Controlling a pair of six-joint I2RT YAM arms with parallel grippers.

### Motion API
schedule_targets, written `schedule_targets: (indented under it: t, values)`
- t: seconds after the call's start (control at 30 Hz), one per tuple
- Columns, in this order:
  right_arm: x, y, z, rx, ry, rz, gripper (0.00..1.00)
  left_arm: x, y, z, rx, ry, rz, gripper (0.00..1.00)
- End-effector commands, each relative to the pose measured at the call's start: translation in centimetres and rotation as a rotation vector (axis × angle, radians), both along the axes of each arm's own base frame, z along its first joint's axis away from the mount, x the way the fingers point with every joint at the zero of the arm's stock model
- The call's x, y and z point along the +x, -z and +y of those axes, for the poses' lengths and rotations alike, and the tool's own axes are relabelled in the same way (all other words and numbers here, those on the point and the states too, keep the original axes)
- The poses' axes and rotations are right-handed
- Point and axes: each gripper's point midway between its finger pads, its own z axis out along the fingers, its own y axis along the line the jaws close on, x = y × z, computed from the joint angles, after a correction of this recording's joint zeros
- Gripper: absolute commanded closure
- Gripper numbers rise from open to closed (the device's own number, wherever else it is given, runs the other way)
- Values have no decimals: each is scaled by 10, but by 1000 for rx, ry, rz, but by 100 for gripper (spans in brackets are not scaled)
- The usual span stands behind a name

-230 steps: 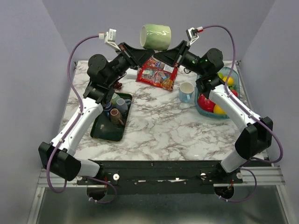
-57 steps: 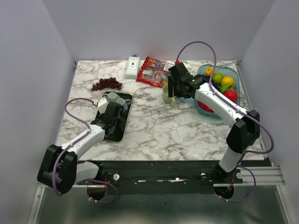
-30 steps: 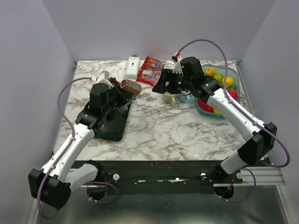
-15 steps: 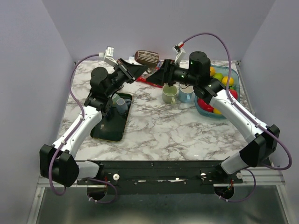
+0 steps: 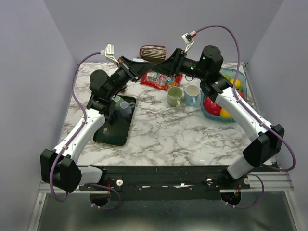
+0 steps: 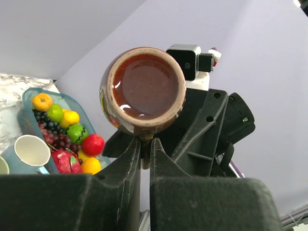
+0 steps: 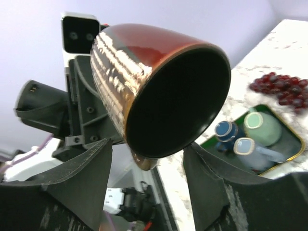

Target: Turn the mug right side up

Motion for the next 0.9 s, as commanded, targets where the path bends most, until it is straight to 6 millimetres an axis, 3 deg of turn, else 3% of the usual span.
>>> schedule_targets:
  t: [0.0, 0.2, 0.4, 0.77, 0.83, 0.87]
  values:
    - [-11, -23, 3, 78, -65, -38, 38, -14, -27, -4, -44, 40, -86, 100]
    - [-11, -20, 3, 90, -72, -13, 60, -13, -22, -5, -44, 40, -75, 100]
    - [-8, -17, 3, 94, -63, 11, 97, -12, -10, -6, -27, 39, -48, 100]
    - [0, -6, -5, 60, 13, 11, 99, -7, 15, -9, 38, 32, -8, 100]
    - [5, -1, -6, 43, 44, 16, 99, -6, 19, -8, 61, 19, -7, 88]
    - [7, 4, -7, 23, 55, 18, 99, -5, 23, -7, 70, 12, -3, 77]
